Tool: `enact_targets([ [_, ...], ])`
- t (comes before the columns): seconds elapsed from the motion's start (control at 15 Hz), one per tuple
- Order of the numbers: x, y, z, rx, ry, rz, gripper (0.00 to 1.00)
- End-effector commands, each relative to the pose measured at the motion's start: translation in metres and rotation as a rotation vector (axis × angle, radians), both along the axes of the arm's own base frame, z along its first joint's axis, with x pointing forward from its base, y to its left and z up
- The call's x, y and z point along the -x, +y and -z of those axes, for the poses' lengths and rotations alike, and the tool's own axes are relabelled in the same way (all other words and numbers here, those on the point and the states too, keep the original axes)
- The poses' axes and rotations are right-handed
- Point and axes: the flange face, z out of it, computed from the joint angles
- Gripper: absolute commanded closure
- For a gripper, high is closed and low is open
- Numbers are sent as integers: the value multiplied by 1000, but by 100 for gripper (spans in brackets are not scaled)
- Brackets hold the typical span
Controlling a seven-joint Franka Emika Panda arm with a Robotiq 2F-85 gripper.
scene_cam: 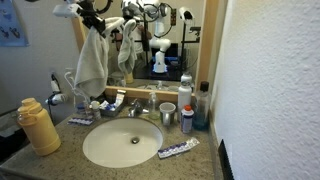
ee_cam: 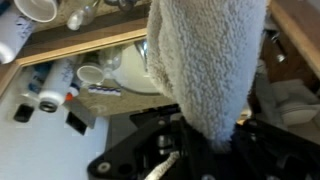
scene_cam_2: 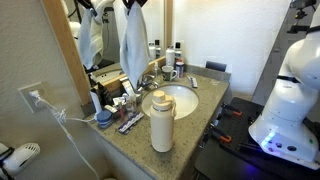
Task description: Take the towel hanging to the wall and use it to wipe the counter
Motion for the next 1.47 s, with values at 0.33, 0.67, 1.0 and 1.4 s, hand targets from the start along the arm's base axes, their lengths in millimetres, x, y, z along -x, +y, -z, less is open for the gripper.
enact_targets([
  [0.33, 11, 9, 11, -257, 176, -430, 97],
  [0.67, 15, -9, 15, -269, 268, -504, 88],
  [1.0, 19, -17, 9, -283, 276, -512, 97],
  [1.4, 40, -8, 15, -384, 307, -523, 97],
])
